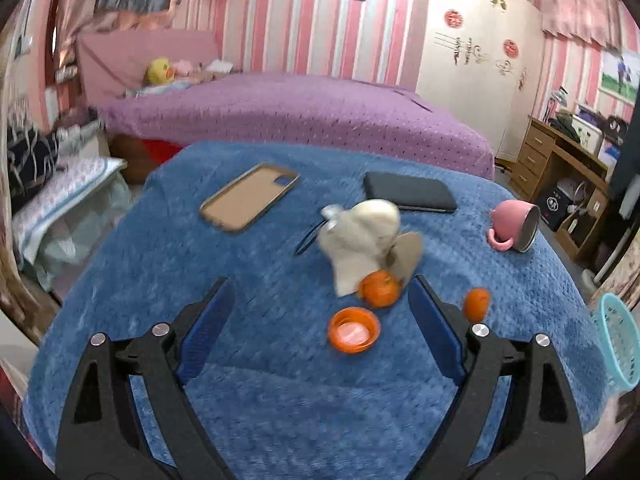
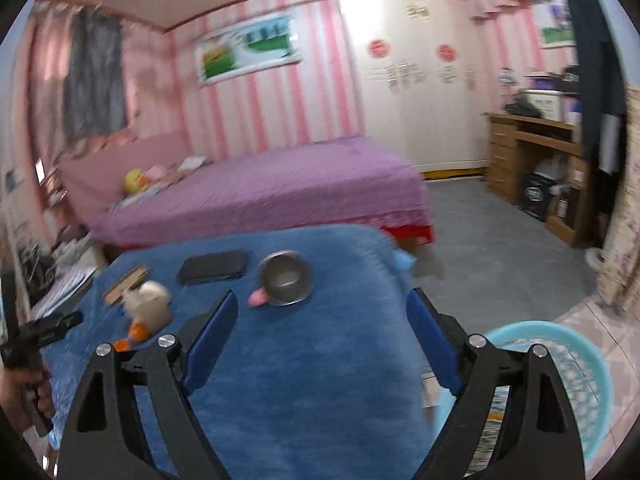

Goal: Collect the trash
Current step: 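Move both open tools back over the orange lid and peel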

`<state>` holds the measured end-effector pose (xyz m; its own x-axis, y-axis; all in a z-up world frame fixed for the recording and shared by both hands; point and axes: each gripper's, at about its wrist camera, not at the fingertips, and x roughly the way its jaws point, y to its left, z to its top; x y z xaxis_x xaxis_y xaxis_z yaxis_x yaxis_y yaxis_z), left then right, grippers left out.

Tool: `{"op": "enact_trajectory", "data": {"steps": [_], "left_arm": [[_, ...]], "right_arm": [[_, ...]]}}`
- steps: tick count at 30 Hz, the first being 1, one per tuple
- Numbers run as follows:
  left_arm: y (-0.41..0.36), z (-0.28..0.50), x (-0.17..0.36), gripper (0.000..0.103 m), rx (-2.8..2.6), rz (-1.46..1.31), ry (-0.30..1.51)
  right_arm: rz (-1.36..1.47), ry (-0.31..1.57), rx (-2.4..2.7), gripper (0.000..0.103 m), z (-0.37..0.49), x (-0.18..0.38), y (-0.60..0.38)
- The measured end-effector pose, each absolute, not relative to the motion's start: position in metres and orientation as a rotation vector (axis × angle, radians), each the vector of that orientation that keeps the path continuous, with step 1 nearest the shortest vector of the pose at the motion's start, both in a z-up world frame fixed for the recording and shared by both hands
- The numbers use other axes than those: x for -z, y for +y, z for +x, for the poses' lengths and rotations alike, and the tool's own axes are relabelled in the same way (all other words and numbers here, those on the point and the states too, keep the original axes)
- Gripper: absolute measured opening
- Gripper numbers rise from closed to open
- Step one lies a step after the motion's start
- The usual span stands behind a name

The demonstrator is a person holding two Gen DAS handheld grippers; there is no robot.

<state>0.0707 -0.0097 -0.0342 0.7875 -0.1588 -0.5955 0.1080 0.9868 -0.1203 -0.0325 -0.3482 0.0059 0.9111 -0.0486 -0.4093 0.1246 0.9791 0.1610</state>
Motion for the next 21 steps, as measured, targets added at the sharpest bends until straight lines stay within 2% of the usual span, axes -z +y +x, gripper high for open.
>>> {"op": "enact_trajectory", "data": {"steps": [9, 14, 20, 21], "left_arm": [[-0.002, 0.084, 0.071, 0.086, 0.205, -0.118, 0.752], [-0.025, 0.089, 0.081, 0.086, 0.223, -0.028, 0.776], [-0.038, 0.106, 0.097, 0.085, 0.250, -0.023, 0.824], [-0.043, 0.110, 0.101, 0.081, 0.251, -0.013, 0.836]], "right_arm": [[0.076, 0.559, -0.060, 0.085, 0.030, 0.011, -0.243], [0.015, 0.601, -0.084, 0.086, 0.071, 0.019, -0.220], [-0.041, 0.635, -0.058, 0.086, 0.083, 0.050, -0.213], [-0.043, 0.637, -0.039, 0.086, 0.086, 0.052, -0.214]]}}
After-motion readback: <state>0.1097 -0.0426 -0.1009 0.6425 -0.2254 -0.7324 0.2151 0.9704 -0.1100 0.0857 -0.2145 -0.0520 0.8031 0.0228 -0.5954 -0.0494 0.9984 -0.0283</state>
